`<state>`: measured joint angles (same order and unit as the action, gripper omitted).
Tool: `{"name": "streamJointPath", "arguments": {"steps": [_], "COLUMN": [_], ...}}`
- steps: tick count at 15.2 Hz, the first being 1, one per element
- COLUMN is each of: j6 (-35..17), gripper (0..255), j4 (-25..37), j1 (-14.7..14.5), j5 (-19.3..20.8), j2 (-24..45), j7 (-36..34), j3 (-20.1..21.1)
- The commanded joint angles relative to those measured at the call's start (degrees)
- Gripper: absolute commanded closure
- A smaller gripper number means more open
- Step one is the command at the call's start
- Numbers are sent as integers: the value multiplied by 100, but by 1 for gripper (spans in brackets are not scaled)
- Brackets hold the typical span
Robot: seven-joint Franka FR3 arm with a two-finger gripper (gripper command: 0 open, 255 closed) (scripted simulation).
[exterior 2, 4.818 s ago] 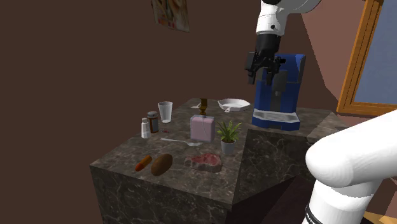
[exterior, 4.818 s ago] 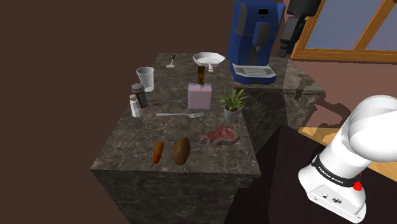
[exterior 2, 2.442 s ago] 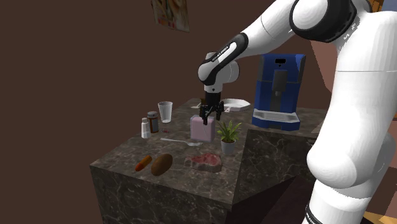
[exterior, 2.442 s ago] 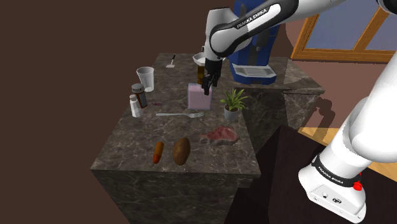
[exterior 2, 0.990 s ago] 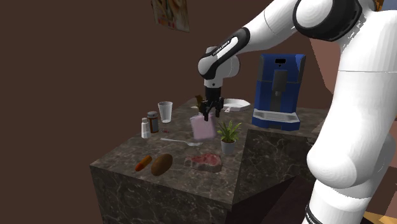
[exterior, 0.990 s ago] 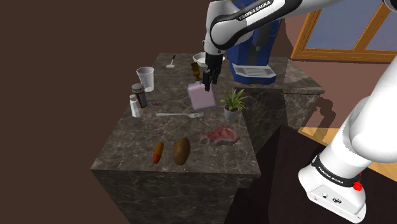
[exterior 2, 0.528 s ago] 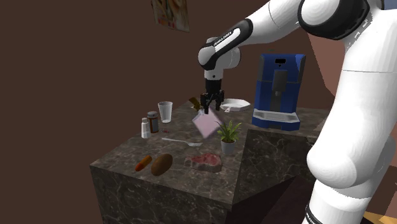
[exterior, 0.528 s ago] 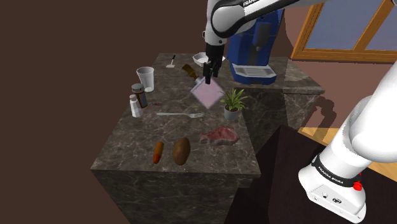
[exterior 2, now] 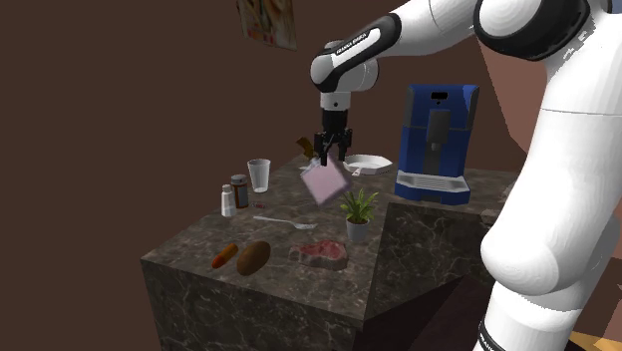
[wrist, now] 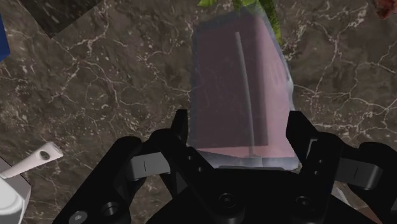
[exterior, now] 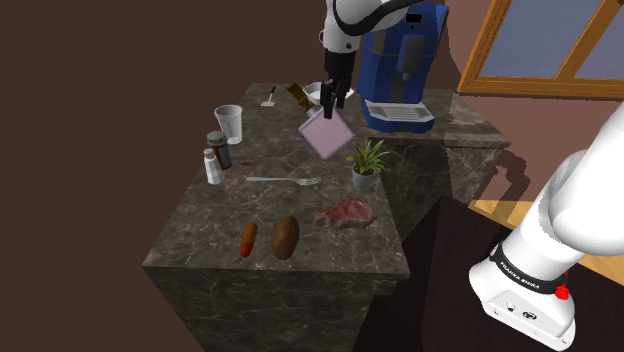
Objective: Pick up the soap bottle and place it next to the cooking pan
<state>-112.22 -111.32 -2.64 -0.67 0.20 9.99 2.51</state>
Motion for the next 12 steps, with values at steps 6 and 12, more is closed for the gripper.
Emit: {"name": "streamJointPath", "arguments": {"steps": [6, 12], "j6": [538, 997], "gripper": [255, 255], "j4": [471, 913], "j1": [-1, 0], "j5": [0, 0], "j2": [-67, -84], "j7": [-7, -11], "j3": [1, 0]}}
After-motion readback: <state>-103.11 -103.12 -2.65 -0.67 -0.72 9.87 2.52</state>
